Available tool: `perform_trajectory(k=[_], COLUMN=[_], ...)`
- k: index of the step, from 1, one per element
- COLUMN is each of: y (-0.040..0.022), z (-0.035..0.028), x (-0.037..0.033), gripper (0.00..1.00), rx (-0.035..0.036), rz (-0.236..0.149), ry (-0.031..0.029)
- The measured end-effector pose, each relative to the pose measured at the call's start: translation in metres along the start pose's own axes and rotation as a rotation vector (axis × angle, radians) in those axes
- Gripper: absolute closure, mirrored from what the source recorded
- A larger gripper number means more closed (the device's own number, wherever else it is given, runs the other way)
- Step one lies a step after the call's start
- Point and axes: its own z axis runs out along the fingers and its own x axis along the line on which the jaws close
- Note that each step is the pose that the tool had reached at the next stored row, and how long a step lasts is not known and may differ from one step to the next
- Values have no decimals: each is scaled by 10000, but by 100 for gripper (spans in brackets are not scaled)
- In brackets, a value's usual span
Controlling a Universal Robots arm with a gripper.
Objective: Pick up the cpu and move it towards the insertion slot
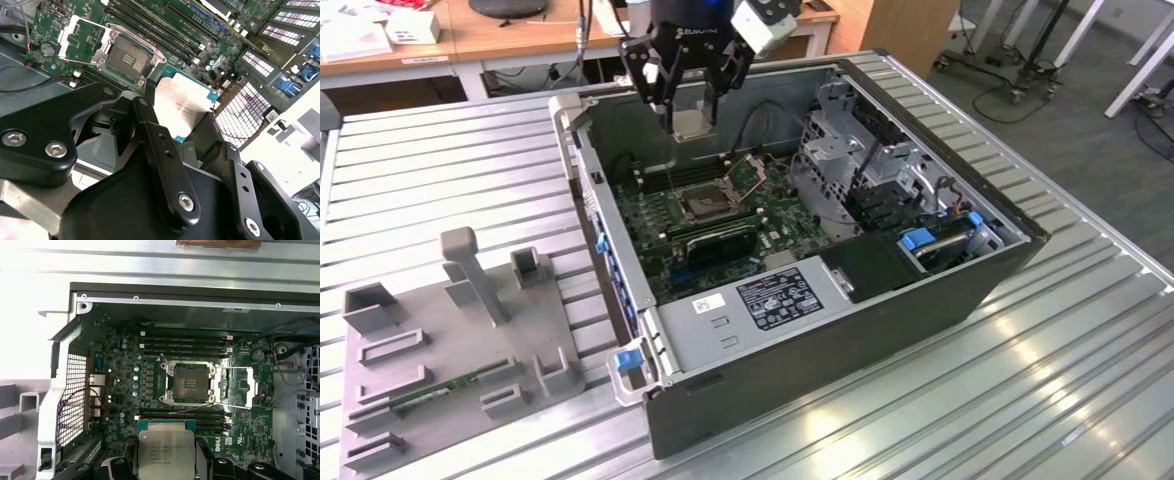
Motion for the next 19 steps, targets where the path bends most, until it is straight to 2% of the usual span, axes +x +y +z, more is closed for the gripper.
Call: perform_trajectory(k=[19], y=[61], z=[7], x=[-1], gripper=[46], rx=[-1], rz=[0], ry=[-1])
